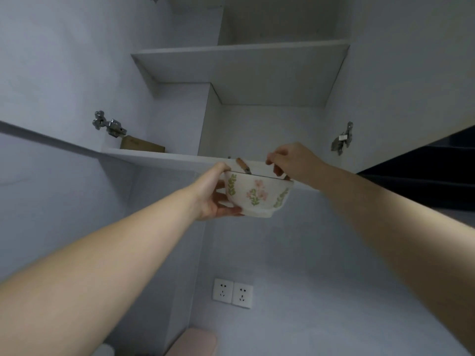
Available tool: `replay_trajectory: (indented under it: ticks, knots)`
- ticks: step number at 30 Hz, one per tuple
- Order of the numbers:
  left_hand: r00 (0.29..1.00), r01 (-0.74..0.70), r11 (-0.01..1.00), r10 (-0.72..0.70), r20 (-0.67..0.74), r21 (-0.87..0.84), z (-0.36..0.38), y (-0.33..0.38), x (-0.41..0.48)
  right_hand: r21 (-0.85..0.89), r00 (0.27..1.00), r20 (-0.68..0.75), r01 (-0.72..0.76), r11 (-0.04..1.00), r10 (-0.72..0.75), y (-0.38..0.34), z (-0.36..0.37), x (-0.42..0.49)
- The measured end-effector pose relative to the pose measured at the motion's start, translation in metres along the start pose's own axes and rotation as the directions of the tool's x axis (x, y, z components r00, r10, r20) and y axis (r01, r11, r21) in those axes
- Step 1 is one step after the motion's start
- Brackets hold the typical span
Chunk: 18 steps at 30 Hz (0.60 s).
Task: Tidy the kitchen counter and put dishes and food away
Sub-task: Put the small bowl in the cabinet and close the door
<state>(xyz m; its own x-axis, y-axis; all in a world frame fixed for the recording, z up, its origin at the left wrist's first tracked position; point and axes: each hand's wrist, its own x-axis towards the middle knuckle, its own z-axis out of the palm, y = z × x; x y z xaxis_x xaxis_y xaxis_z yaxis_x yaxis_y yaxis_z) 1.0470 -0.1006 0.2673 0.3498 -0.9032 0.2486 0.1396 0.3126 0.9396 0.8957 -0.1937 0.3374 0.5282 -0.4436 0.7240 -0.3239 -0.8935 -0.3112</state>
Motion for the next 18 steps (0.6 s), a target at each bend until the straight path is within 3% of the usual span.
replay_trajectory:
  ticks: [5, 11, 18]
  knots:
    - [0.998, 0.057, 0.998, -0.057, 0.042, 0.001, 0.000, -0.038, -0.010, -0.099, 0.980, 0.082, -0.171, 0.980, 0.179, 0.008, 0.015, -0.023]
    - [0.979, 0.171, 0.985, -0.170, 0.109, 0.000, 0.012, -0.092, -0.033, -0.151, 0.907, 0.149, -0.372, 0.916, 0.393, 0.026, 0.030, -0.068]
    - [0.936, 0.246, 0.965, -0.260, 0.238, 0.087, 0.039, -0.142, -0.064, -0.186, 0.777, 0.095, -0.601, 0.778, 0.623, 0.060, 0.019, -0.131]
